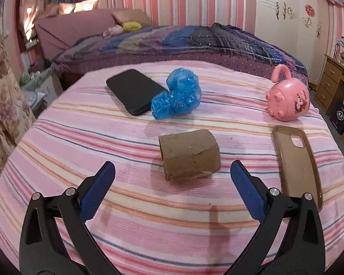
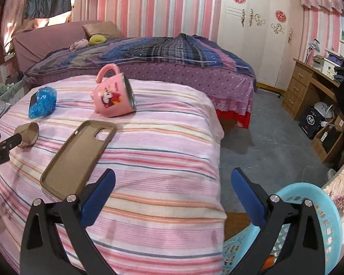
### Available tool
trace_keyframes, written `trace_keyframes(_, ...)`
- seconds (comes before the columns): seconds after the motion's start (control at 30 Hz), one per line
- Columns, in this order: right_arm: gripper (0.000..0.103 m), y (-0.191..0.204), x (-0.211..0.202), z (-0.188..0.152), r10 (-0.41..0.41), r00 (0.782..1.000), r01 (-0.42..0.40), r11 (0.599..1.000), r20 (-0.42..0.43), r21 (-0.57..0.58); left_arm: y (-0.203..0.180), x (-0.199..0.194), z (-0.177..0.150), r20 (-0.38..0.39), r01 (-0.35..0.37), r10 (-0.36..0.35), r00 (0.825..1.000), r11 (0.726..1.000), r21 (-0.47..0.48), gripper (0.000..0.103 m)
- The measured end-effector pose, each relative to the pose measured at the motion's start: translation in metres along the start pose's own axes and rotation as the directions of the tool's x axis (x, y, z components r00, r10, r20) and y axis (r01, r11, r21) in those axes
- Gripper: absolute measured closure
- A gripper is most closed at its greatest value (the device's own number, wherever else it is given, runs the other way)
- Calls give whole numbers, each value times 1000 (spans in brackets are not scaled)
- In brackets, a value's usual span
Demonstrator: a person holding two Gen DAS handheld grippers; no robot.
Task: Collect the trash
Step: 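Move both open grippers back over the bed, then grasp the brown cardboard tube with the left gripper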
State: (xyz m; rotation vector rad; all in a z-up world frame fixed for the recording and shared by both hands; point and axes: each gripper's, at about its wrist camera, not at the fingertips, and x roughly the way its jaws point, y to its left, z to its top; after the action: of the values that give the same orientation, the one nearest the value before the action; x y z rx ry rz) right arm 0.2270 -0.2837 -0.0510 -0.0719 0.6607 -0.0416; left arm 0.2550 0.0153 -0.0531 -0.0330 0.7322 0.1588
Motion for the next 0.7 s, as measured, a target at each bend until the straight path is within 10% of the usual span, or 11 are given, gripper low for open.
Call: trace_keyframes(0.7,5,24,25,20,41,998,-41,999,-53,5,-9,44,25,-87,35,-35,996,999,3,14)
